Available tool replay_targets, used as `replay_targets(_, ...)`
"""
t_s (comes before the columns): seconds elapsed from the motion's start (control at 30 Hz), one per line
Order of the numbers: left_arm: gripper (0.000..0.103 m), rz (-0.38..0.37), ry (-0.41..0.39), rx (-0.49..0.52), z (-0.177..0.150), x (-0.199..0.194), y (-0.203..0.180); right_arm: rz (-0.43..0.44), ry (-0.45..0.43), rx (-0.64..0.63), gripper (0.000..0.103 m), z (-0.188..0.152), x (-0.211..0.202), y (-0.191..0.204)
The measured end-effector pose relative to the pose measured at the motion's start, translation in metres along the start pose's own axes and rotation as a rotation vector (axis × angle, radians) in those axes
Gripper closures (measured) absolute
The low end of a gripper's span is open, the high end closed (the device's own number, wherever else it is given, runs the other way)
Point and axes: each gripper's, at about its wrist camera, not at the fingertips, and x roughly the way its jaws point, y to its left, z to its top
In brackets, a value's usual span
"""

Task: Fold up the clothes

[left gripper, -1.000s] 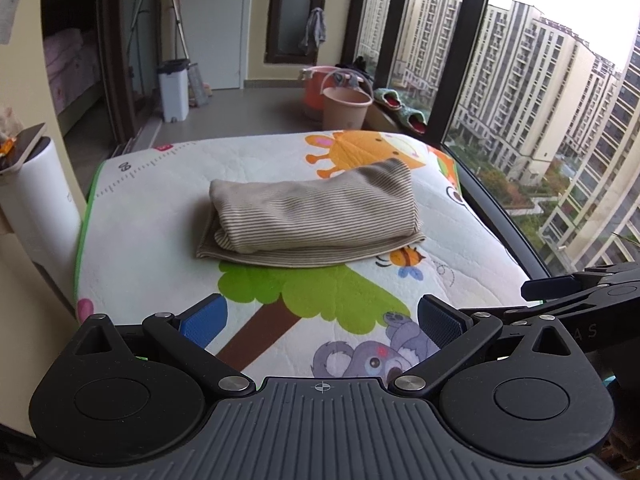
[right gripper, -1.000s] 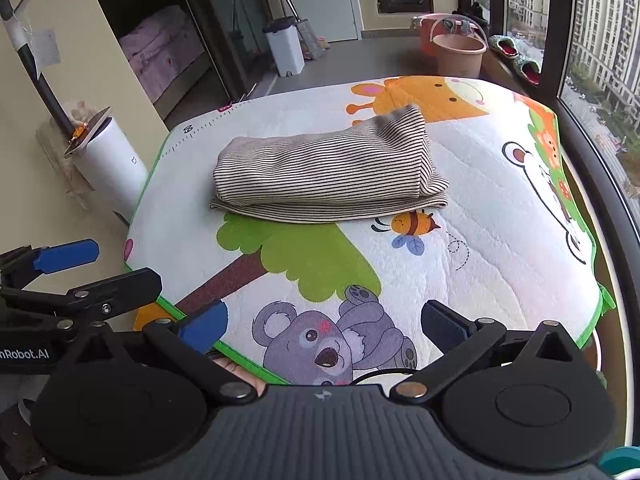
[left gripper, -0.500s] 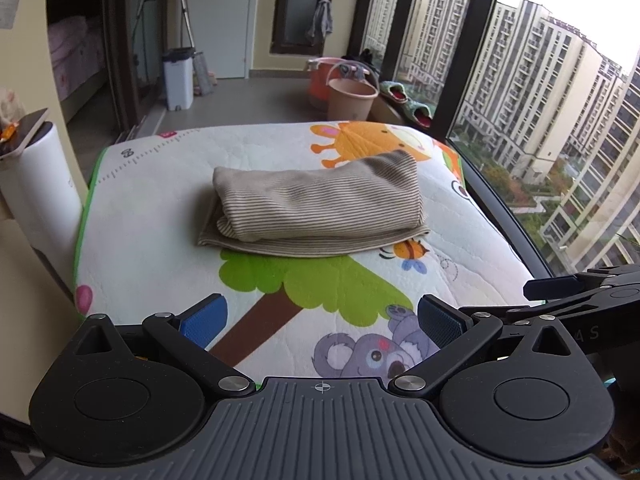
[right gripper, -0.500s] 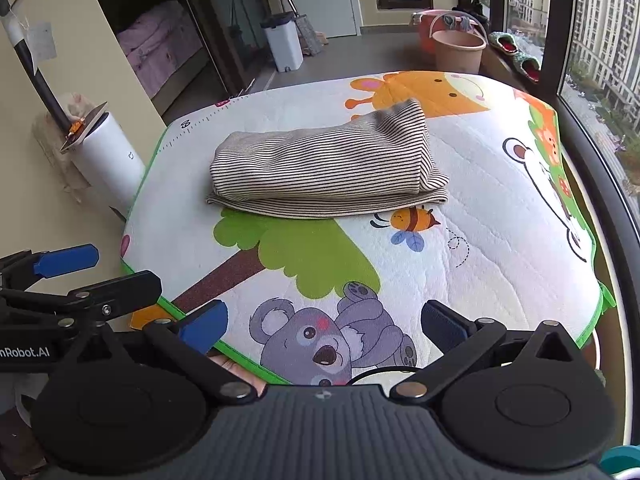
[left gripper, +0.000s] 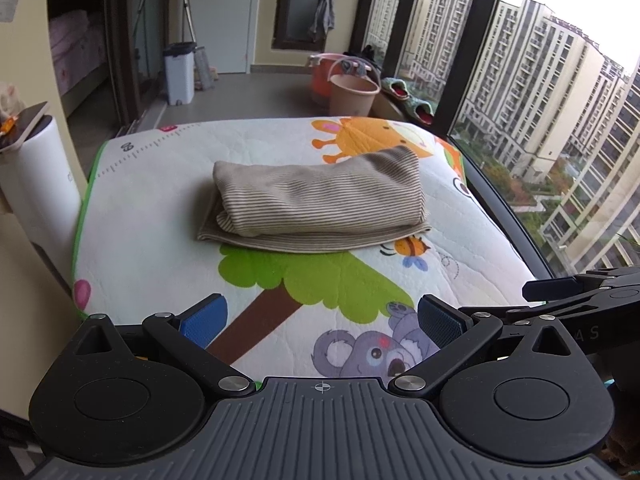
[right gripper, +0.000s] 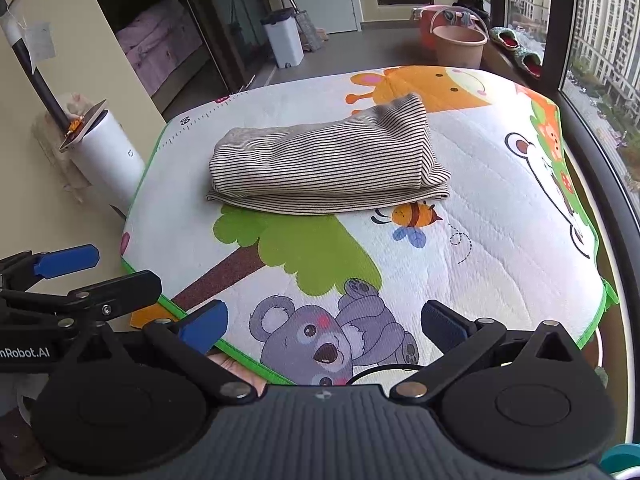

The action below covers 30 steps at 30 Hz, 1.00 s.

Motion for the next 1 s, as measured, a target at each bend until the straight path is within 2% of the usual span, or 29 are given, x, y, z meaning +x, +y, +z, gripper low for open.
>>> replay_targets(1.0, 0.000, -0.001, 0.011, -0.007, -0.0025, 0.0057, 0.0002, 0.019, 0.021, 0.009, 0.000, -0.0024, 0.0044, -0.0014)
